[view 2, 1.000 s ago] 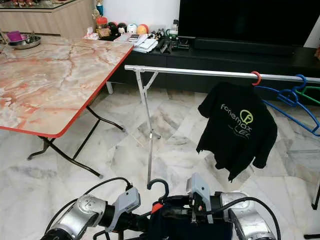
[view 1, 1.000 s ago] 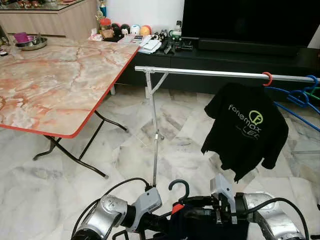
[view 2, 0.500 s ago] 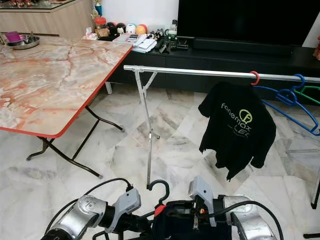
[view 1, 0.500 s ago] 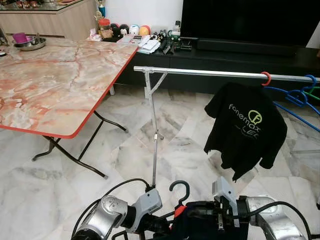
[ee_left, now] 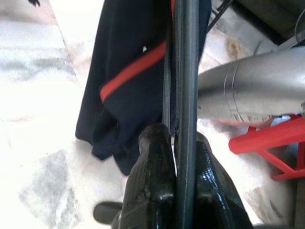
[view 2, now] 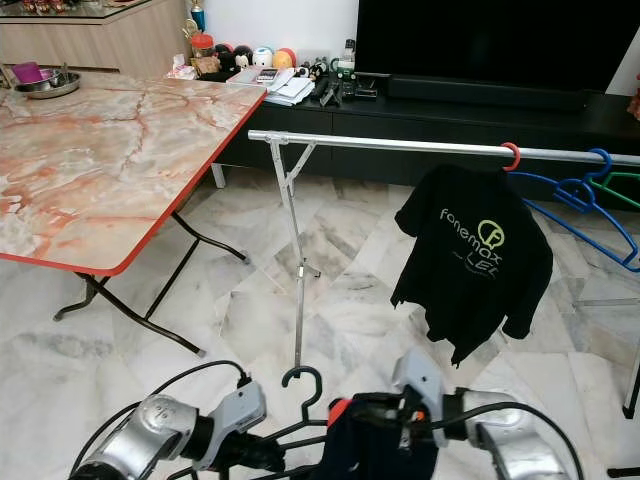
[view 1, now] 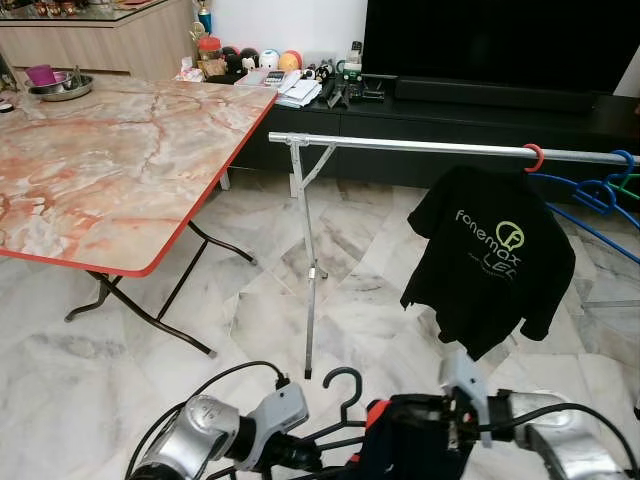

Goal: Hang hanger

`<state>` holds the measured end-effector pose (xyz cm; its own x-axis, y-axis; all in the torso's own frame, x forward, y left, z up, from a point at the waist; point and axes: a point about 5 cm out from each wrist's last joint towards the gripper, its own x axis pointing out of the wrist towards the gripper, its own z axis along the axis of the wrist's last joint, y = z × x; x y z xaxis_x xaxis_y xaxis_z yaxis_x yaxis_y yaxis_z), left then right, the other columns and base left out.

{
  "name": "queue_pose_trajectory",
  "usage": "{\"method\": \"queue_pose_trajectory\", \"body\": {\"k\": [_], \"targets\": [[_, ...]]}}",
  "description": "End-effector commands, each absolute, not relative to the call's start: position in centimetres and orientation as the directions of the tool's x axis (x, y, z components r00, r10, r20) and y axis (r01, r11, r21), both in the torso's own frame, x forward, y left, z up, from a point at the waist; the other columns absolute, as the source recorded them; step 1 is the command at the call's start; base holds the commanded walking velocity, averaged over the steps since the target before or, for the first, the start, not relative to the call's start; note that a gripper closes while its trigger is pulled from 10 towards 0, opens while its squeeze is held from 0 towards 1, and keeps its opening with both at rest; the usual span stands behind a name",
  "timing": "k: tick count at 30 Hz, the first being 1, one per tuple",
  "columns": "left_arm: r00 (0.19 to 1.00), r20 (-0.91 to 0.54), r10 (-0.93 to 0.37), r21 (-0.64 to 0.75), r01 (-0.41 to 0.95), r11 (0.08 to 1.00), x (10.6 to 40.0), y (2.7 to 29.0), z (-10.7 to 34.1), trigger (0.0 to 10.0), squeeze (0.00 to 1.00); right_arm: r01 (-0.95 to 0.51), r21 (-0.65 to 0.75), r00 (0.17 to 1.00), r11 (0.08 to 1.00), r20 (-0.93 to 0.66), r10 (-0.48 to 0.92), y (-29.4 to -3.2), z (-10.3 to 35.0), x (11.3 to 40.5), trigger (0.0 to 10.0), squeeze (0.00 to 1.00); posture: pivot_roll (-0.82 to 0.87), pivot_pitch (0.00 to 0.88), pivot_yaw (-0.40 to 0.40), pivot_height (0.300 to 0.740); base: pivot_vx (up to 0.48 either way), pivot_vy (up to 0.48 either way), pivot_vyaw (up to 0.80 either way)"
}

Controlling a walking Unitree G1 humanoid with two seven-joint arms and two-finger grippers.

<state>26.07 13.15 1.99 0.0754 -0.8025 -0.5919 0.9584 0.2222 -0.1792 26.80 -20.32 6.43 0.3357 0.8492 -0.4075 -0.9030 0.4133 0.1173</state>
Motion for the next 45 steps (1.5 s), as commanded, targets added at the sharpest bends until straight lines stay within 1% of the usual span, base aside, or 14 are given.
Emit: {"method": "queue_pose_trajectory", "body": {"k": [1,12,24,29,32,35,36,37,38,39,40,41,43,45], "targets": [[0.039,-0.638,-0.769,-0.167,0.968,0.188,25.5,13.9,1.7,0.0,0.00,-0.887,0.090,0.382,0.453,-0.410,0.829,-21.6,6.8,26.7,0.0,0.00,0.07,0.074,-0.018,0.740,0.000,0.000,0.00],[0.120,-0.683,-0.721,-0.144,0.945,0.294,25.3,18.2,1.8,0.0,0.00,-0.866,0.036,0.393,0.499,-0.568,0.723,-24.7,5.2,25.1,0.0,0.00,0.06,0.079,-0.018,0.740,0.000,0.000,0.00],[0.008,-0.815,-0.579,-0.146,0.965,0.218,23.4,21.9,1.4,0.0,0.00,-0.862,-0.057,0.409,0.503,-0.664,0.626,-25.7,3.9,24.8,0.0,0.00,0.07,0.076,-0.019,0.740,0.000,0.000,0.00],[0.129,-0.782,-0.610,-0.085,0.947,0.308,24.4,21.4,1.5,0.0,0.00,-0.865,-0.091,0.412,0.493,-0.689,0.597,-25.9,3.5,24.8,0.0,0.00,0.07,0.072,-0.021,0.740,0.000,0.000,0.00],[0.145,-0.773,-0.617,-0.083,0.942,0.325,24.5,21.4,1.6,0.0,0.00,-0.862,-0.099,0.421,0.497,-0.687,0.593,-25.9,3.5,24.8,0.0,0.00,0.07,0.072,-0.021,0.740,0.000,0.000,0.00],[0.219,-0.807,-0.548,-0.011,0.923,0.385,24.7,21.6,0.7,0.0,0.00,-0.807,-0.106,0.526,0.581,-0.578,0.624,-25.3,4.3,25.8,0.0,0.00,0.08,0.069,-0.020,0.740,0.000,0.000,0.00],[0.339,-0.814,-0.472,0.098,0.881,0.463,25.1,21.7,-0.3,6.9,0.00,-0.722,-0.107,0.646,0.684,-0.457,0.611,-24.9,5.2,27.1,0.0,0.00,0.07,0.066,-0.017,0.740,0.000,0.000,0.00],[0.382,-0.812,-0.442,0.133,0.858,0.496,25.2,21.7,-0.6,9.0,0.00,-0.694,-0.102,0.679,0.712,-0.421,0.601,-24.7,5.4,27.4,0.0,0.00,0.07,0.065,-0.017,0.740,0.000,0.000,0.00],[0.408,-0.810,-0.421,0.155,0.842,0.517,25.2,21.7,-0.8,9.0,0.00,-0.678,-0.099,0.698,0.729,-0.398,0.595,-24.6,5.6,27.6,0.0,0.00,0.07,0.065,-0.017,0.740,0.000,0.000,0.00],[0.453,-0.801,-0.391,0.185,0.808,0.559,25.2,21.6,-1.3,10.0,0.00,-0.622,-0.086,0.749,0.778,-0.355,0.559,-24.5,5.7,28.0,0.0,0.00,0.07,0.060,-0.016,0.740,0.000,0.000,0.00],[0.495,-0.793,-0.356,0.185,0.752,0.633,24.9,21.5,-2.0,10.0,0.00,-0.525,-0.087,0.824,0.846,-0.303,0.480,-24.5,5.8,28.5,0.0,0.00,0.08,0.056,-0.015,0.740,0.000,0.000,0.00],[0.495,-0.793,-0.356,0.185,0.752,0.633,24.9,21.5,-2.0,10.0,0.00,-0.525,-0.087,0.824,0.846,-0.303,0.480,-24.5,5.8,28.5,0.0,0.00,0.08,0.056,-0.015,0.740,0.000,0.000,0.00],[0.565,-0.780,-0.270,0.153,0.591,0.792,23.6,21.2,-3.8,10.0,0.00,-0.265,-0.026,0.944,0.964,-0.211,0.253,-24.9,5.6,29.0,0.0,0.00,0.08,0.047,-0.007,0.740,0.000,0.000,0.00],[0.583,-0.781,-0.222,0.126,0.495,0.860,22.7,21.2,-4.7,10.0,0.00,-0.132,0.015,0.976,0.991,-0.171,0.132,-25.1,5.5,28.9,0.0,0.00,0.08,0.046,-0.005,0.740,0.000,0.000,0.00]]}}
